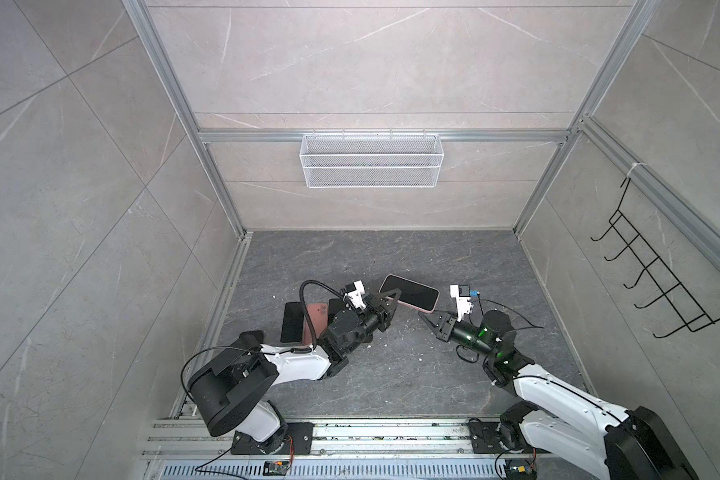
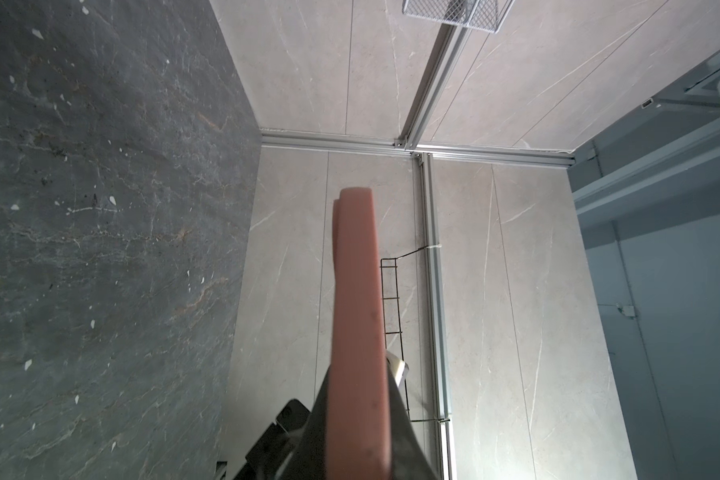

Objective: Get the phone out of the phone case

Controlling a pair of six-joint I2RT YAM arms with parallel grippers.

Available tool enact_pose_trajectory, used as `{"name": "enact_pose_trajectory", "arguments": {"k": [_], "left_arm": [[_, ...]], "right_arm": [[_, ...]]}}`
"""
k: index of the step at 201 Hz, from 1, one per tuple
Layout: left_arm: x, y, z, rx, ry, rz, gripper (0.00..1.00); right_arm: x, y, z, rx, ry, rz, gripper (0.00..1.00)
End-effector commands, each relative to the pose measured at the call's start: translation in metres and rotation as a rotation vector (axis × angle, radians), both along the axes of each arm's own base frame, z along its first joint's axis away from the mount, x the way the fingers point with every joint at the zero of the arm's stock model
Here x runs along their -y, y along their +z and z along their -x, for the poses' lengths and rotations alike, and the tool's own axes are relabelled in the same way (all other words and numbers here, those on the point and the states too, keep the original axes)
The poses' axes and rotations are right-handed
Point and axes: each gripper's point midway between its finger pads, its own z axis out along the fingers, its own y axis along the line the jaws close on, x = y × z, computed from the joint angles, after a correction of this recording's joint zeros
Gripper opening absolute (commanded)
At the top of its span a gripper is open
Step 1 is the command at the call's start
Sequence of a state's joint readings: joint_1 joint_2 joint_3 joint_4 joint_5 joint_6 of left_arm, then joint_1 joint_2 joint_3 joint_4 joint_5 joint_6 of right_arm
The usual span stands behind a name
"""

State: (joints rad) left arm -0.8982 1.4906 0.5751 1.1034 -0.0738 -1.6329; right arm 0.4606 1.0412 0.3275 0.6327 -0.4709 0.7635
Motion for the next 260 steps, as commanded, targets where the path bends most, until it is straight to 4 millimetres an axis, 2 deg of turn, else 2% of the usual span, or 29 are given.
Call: {"name": "enact_pose_trajectory", "arguments": {"k": [1, 5, 23, 32, 48, 72, 94, 127, 198, 229, 242, 260], "left_arm": [[-0.011, 0.059, 0.004, 0.113, 0.015, 0.095, 0.00], [-0.014, 0.060, 0.002, 0.116, 0.024, 0.097, 0.00], [-0.026, 0.064, -0.002, 0.145, 0.054, 0.100, 0.00], [-0.027, 0.064, -0.002, 0.153, 0.058, 0.087, 0.00], [-0.027, 0.060, -0.003, 0.151, 0.062, 0.069, 0.00], [-0.026, 0.055, -0.004, 0.148, 0.064, 0.085, 0.00], [-0.022, 0.051, -0.006, 0.143, 0.056, 0.085, 0.00], [-0.020, 0.051, -0.006, 0.146, 0.050, 0.093, 0.00], [-0.020, 0.052, -0.004, 0.155, 0.046, 0.097, 0.00], [-0.019, 0.054, -0.003, 0.162, 0.039, 0.105, 0.00], [-0.017, 0.057, -0.002, 0.169, 0.033, 0.106, 0.00], [-0.015, 0.062, 0.001, 0.197, 0.019, 0.099, 0.00]], "right_arm": [[-0.002, -0.004, -0.001, 0.066, 0.013, 0.048, 0.00], [-0.002, 0.001, 0.003, 0.081, 0.027, 0.021, 0.01], [0.000, 0.012, 0.019, 0.094, 0.050, -0.049, 0.41], [0.002, 0.018, 0.026, 0.092, 0.056, -0.069, 0.53], [0.003, 0.039, 0.037, 0.119, 0.086, -0.140, 0.61], [0.000, 0.066, 0.043, 0.129, 0.124, -0.224, 0.66], [-0.005, 0.074, 0.042, 0.120, 0.158, -0.275, 0.67], [-0.010, 0.065, 0.033, 0.083, 0.161, -0.299, 0.64], [-0.012, 0.069, 0.024, 0.069, 0.145, -0.318, 0.54], [-0.013, 0.065, 0.019, 0.053, 0.139, -0.311, 0.40], [-0.014, 0.063, 0.018, 0.046, 0.137, -0.307, 0.31], [-0.013, 0.059, 0.014, 0.038, 0.115, -0.308, 0.22]]}}
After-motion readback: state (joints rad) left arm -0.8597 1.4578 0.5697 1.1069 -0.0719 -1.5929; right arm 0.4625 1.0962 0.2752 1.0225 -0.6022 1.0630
